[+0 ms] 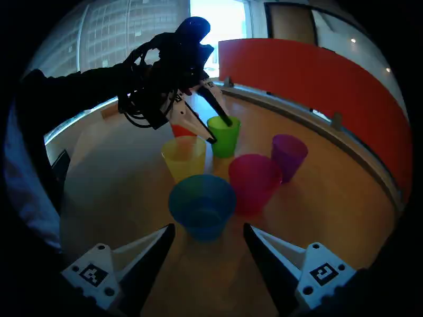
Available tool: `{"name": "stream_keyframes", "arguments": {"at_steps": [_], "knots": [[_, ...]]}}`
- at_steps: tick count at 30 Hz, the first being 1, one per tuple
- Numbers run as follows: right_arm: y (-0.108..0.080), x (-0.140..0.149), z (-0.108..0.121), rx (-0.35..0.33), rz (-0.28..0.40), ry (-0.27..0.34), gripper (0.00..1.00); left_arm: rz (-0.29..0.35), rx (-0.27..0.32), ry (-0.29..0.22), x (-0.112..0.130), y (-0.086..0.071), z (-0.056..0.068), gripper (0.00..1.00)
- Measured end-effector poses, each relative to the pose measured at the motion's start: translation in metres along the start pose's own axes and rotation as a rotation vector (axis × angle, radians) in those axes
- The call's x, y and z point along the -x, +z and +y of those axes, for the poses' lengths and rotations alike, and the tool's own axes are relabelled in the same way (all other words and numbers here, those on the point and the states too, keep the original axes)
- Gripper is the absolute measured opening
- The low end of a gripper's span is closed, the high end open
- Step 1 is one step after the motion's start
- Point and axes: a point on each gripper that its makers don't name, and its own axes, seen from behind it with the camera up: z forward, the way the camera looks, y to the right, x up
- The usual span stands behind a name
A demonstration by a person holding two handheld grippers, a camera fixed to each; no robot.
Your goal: Pour water
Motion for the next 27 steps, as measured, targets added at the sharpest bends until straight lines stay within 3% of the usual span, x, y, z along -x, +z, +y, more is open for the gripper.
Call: {"name": "stream_keyframes", "arguments": {"at_steps": [5, 15, 27], "knots": [[0.000, -0.001, 0.000, 0.000, 0.000, 0.001, 1.00, 0.001, -0.009, 0.000, 0.001, 0.000, -0.002, 0.87], [0.002, -0.002, -0.001, -0.001, 0.001, 0.001, 1.00, 0.012, -0.008, -0.013, 0.001, -0.003, 0.000, 0.86], [0.012, -0.003, -0.004, -0.004, -0.003, -0.004, 1.00, 0.095, -0.037, -0.040, -0.023, -0.026, -0.010, 0.86]]}}
